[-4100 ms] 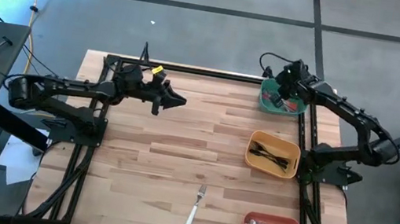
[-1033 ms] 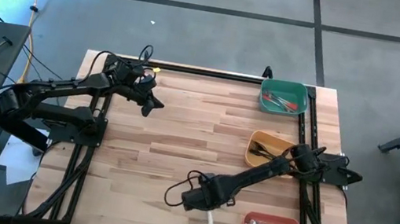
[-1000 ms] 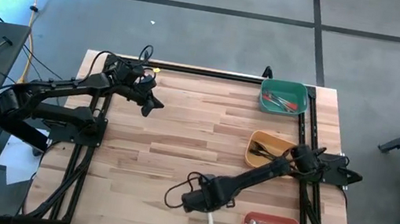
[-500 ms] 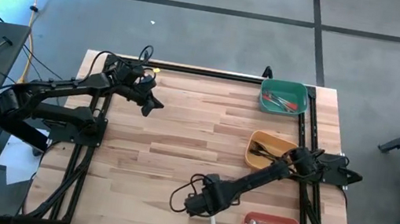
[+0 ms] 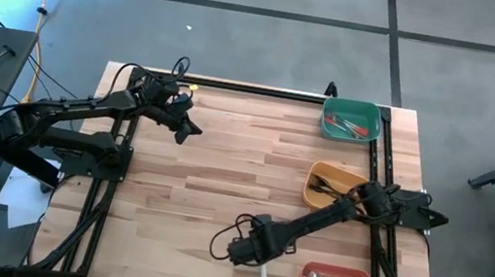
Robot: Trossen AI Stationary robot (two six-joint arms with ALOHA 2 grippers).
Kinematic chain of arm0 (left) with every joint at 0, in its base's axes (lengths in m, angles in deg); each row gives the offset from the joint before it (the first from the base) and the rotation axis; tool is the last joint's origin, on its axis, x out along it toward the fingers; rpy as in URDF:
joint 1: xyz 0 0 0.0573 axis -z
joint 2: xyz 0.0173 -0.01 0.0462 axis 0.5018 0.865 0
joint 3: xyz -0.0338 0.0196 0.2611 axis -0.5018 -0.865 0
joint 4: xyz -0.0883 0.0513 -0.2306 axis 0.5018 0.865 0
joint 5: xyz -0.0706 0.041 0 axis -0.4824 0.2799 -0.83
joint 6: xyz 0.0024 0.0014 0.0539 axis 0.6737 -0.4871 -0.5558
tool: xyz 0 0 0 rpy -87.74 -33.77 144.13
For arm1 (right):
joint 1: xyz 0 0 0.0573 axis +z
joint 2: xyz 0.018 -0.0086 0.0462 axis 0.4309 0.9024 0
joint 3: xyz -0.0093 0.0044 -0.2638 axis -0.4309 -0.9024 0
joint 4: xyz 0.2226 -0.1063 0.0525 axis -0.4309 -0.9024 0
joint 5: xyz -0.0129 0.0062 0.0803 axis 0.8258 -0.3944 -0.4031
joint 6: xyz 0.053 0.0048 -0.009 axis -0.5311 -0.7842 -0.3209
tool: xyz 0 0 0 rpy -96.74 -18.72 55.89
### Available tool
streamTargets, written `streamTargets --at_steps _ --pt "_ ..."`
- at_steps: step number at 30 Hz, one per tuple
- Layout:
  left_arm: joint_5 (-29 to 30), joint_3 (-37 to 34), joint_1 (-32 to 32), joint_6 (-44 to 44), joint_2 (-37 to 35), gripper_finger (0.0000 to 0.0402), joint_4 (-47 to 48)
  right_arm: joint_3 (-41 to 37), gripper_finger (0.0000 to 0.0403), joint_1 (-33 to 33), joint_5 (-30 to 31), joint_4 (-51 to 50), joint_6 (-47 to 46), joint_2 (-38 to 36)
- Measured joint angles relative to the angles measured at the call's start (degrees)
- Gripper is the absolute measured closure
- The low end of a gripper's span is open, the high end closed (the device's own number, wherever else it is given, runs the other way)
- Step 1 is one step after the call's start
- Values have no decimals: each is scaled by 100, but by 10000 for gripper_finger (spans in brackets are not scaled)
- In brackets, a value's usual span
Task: Sort silverware by color (type)
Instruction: Put the white fork into the orange bin
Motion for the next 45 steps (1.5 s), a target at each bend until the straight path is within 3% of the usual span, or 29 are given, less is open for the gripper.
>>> streamTargets --at_steps 14,25,36,45 --pt "168 0 2 -2 0 401 -4 -96 365 53 -12 186 2 7" --pt "173 0 2 -68 0 401 -29 -41 402 46 -645 451 917 -121" --pt "321 0 2 -155 0 401 -28 -22 403 81 -465 -55 1765 -1052" --pt "321 0 2 -155 0 401 -24 -8 403 378 -458 -1615 2800 -2253"
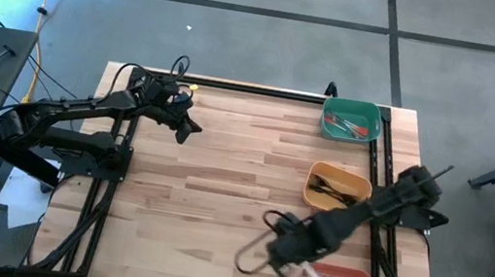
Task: Sort silverware by color (type)
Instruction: Put the white fork into the orange bin
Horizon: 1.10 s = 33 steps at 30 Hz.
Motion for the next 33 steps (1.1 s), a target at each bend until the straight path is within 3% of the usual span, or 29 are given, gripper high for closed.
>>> streamTargets --at_steps 5,7,21,33 --pt "-7 0 -1 -125 -2 401 -2 -3 403 464 -313 -1311 1026 -374" --pt "-9 0 0 -187 0 401 0 -106 403 652 -460 -1398 1465 -411" --pt "-34 0 4 -176 -2 401 0 -2746 403 1735 -938 1661 2302 -767" --pt "-2 0 7 -143 -2 401 -3 -3487 402 1867 -941 2673 3105 -817"
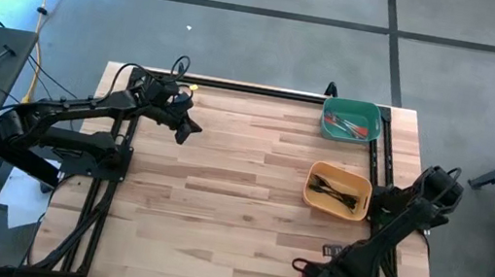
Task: Sort silverware by color (type)
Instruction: Put the white fork into the orange bin, then return to Home Position
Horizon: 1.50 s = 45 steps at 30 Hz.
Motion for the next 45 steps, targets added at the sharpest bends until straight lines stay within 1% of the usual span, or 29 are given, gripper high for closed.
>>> streamTargets --at_steps 4,8,11,15,18,20,25,27,29,33,36,39,41,43,45 --pt "4 0 0 -2 0 401 1 -67 383 -1 -69 27 13 0" --pt "20 0 0 -65 0 401 -3 -67 346 0 -234 31 129 -20" --pt "22 0 0 -109 0 401 -3 -67 323 0 -246 28 152 -141" --pt "24 0 0 -109 0 401 -3 -67 311 0 -254 -11 256 -410" --pt "24 0 0 -113 0 401 -2 -67 314 -5 -260 -80 212 -743" --pt "24 0 0 -121 0 401 -3 -67 326 -15 -260 -162 89 -1038" --pt "22 0 0 -287 0 401 -4 44 390 -17 -166 -707 -179 -2041" --pt "15 0 0 -439 0 401 -18 56 396 -109 147 -938 -178 -2453" --pt "-23 0 0 -529 0 401 -95 56 391 -317 678 -1128 -148 -2788" --pt "-176 0 79 -649 0 401 -578 56 400 -1172 1679 -1088 453 -3282" --pt "-164 0 127 -601 0 401 -956 56 401 -1949 2264 -664 1298 -3468" --pt "-200 0 125 -434 -9 401 -1383 -99 402 -2727 2535 362 2307 -3601" --pt "-288 0 125 -363 -58 401 -1630 -432 403 -3239 2497 1452 2884 -3726" --pt "-305 0 125 -303 -162 401 -1809 -911 403 -3713 2188 2668 3308 -3834" --pt "-317 0 125 -306 -303 401 -1923 -1450 403 -4148 1865 3705 3536 -3923"
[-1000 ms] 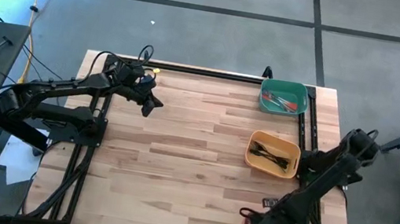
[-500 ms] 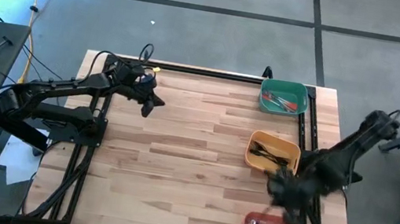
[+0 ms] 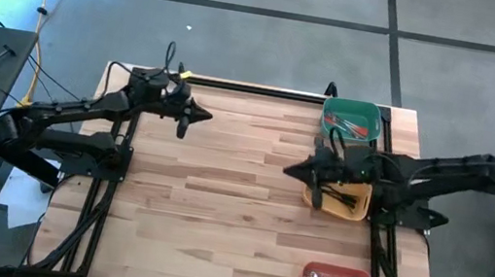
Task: Sort silverware by color (type)
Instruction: Return to Home Position
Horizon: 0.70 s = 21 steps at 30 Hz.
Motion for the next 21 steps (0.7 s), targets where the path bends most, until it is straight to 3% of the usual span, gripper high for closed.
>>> streamTargets --at_steps 3,7,13,21 --pt "-9 0 0 -3 -323 401 -17 -754 403 -495 -144 999 63 -153" --pt "-33 0 0 -3 -859 401 58 -1570 403 -920 -66 1575 63 -558" --pt "-31 -34 0 -59 -1562 401 554 -2395 403 -1263 53 1727 36 -1676" --pt "-28 -881 0 295 -2687 401 343 -3266 403 -1357 531 1725 133 -3507"
